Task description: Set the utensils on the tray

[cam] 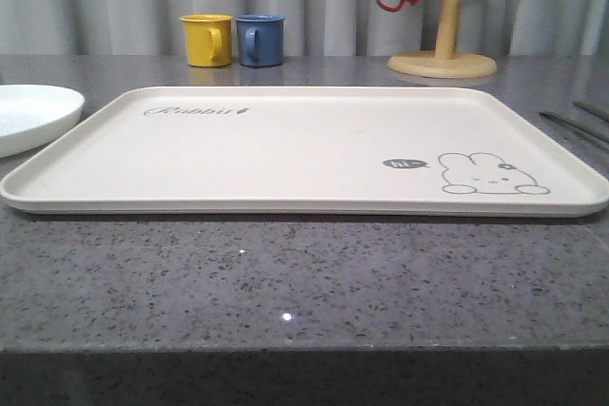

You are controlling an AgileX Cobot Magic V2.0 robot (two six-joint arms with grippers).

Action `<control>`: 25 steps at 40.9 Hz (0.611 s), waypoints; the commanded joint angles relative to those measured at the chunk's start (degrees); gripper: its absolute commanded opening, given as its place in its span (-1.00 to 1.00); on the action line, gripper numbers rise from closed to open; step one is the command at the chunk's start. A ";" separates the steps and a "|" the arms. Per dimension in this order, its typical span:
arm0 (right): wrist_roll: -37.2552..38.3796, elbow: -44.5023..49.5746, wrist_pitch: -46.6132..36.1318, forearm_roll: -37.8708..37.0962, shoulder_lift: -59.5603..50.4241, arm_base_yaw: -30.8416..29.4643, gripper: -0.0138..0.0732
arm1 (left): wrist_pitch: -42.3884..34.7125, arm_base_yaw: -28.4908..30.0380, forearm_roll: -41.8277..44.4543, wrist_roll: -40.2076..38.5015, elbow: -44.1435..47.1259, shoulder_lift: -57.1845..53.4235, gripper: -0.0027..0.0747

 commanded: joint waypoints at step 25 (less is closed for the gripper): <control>-0.37 -0.03 -5.24 -0.20 -1.01 -0.34 -0.96 | -5.02 0.04 -0.62 -0.08 -0.22 -1.35 -0.98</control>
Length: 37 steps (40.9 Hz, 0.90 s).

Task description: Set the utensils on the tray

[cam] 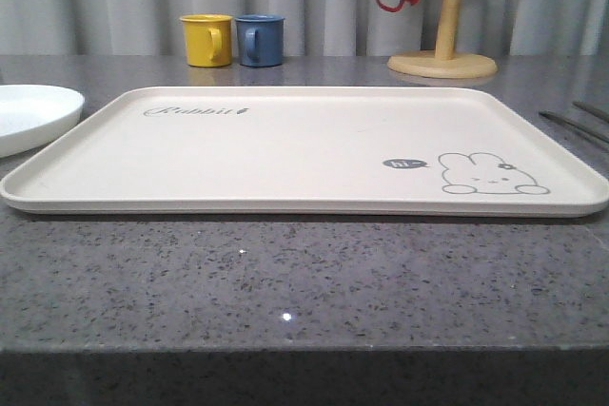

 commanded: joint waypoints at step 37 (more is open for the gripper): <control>-0.42 -37.48 31.77 -0.39 20.92 -0.28 -0.96 | 30.82 0.04 -0.62 -0.08 -43.36 22.10 -0.98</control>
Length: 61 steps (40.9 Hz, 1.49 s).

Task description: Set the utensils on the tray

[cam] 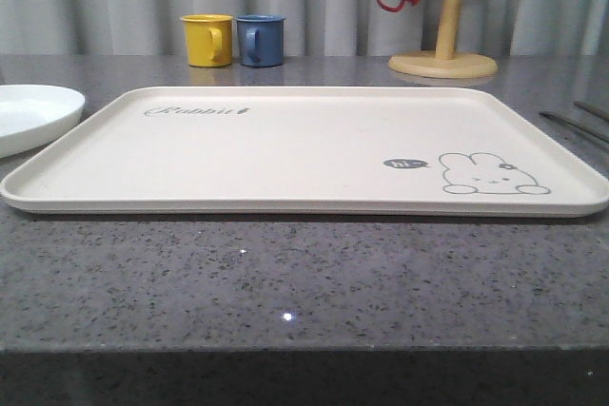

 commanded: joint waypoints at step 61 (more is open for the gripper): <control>-0.42 -1.85 0.68 -0.32 10.64 -0.28 0.22 | 11.26 1.10 6.42 -0.24 -13.12 37.92 0.32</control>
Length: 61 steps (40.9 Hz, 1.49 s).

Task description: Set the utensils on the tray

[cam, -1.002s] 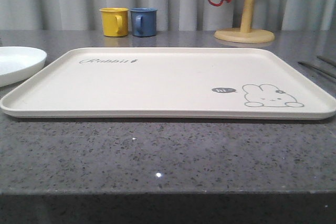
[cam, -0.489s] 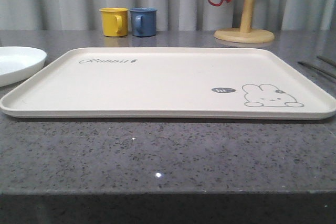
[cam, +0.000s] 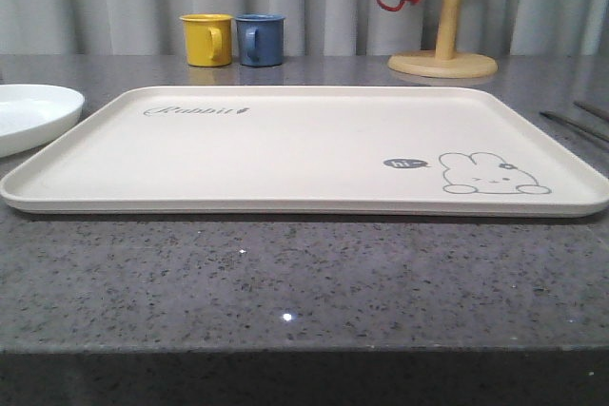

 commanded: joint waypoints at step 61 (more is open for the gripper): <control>-0.42 -1.86 -3.71 -0.27 0.72 -0.28 0.22 | 0.87 19.69 -31.63 18.70 -22.02 39.99 -0.98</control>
